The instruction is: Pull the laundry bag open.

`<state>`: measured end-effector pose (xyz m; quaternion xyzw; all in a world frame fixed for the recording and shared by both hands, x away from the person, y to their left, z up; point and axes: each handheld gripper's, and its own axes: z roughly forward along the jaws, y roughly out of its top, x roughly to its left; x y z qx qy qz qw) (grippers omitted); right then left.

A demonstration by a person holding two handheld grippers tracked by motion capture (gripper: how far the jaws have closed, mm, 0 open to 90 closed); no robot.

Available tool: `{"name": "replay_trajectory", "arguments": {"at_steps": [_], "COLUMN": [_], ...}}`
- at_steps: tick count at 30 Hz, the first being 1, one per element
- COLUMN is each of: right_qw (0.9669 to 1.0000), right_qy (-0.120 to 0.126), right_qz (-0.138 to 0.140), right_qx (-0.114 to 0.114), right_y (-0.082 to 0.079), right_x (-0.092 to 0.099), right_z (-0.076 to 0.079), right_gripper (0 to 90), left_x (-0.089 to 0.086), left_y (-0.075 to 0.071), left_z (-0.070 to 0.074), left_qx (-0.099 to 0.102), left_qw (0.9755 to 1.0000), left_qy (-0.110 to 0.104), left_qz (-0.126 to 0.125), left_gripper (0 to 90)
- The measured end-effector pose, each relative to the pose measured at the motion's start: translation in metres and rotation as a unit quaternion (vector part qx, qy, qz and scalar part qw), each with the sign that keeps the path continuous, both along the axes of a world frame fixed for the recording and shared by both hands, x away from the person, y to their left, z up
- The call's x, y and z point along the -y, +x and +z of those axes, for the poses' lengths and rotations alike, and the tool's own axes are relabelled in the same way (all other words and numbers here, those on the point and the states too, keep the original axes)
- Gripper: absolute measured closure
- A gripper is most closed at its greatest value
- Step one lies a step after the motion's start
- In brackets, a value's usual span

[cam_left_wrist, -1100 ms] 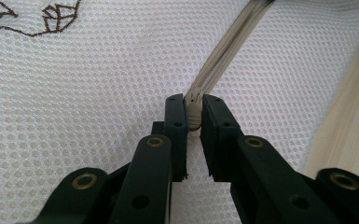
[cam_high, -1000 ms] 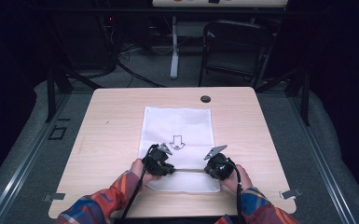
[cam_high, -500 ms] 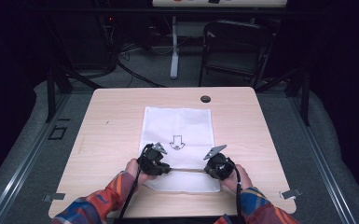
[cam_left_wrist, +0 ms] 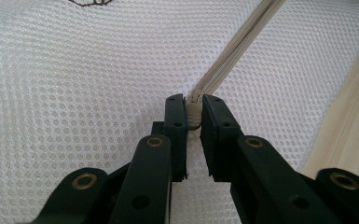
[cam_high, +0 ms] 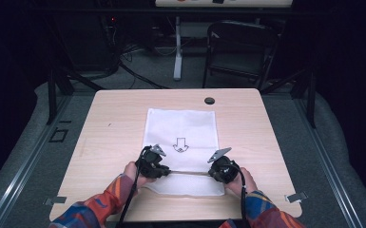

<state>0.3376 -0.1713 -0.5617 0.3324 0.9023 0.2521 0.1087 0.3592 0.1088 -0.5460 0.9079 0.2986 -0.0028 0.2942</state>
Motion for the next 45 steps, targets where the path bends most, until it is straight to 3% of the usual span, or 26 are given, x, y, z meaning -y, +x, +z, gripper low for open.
{"name": "replay_trajectory", "arguments": {"at_steps": [17,45], "right_qw": [0.9999,0.9999], "right_qy": [-0.012,-0.010], "right_qz": [0.005,0.004], "right_qx": [0.000,-0.001], "right_y": [0.001,0.001], "right_x": [0.000,-0.001], "right_z": [0.001,0.001], "right_gripper": [90.0,90.0], "left_x": [-0.006,-0.043], "left_y": [0.000,-0.003], "left_z": [0.002,0.009], "left_qx": [0.001,0.006], "left_qw": [1.0000,0.9993], "left_qy": [0.002,-0.001], "left_qz": [0.003,0.037], "left_gripper": [81.0,80.9]}}
